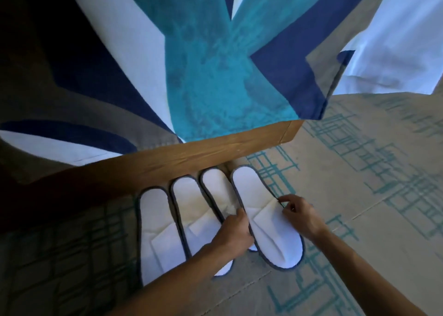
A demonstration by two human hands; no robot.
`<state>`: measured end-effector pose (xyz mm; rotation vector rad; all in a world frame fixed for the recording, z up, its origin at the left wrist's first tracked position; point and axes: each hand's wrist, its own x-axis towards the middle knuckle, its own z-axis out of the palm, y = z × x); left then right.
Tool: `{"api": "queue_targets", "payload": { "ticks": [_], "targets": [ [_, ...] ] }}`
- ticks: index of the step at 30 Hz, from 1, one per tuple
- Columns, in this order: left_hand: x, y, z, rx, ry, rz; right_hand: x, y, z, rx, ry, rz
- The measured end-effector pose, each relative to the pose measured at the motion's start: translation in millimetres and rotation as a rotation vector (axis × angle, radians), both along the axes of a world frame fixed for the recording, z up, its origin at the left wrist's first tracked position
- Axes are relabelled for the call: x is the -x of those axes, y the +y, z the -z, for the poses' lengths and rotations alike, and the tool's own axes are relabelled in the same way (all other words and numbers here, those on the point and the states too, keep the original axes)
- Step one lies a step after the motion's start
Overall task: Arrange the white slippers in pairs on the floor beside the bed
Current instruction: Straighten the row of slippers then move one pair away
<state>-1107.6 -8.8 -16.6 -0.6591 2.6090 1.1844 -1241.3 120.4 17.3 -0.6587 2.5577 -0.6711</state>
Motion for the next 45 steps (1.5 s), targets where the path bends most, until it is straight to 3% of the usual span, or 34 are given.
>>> {"api": "queue_targets", "payload": {
  "ticks": [7, 12, 20, 36, 45],
  "targets": [
    [33.9, -4.1, 10.7, 0.094, 0.071, -0.086, 49.6, -17.1, 12.9, -0.029, 0.020, -0.038],
    [46.2, 0.6, 29.5, 0.274, 0.110, -0.150, 71.6, -27.6, 25.6, -0.043, 0.016, -0.065],
    [66.1, 5.0, 24.9, 0.437, 0.075, -0.097, 91.0, -26.6, 37.6, -0.068, -0.023, -0.104],
    [78.1, -0.3, 47.3, 0.197, 0.019, -0.175, 90.5, -31.2, 60.9, 0.015, 0.026, -0.087],
    [73.2, 2.1, 47.7, 0.224, 0.047, -0.142, 93.4, -35.8, 65.4, -0.038, 0.033, -0.124]
  ]
}}
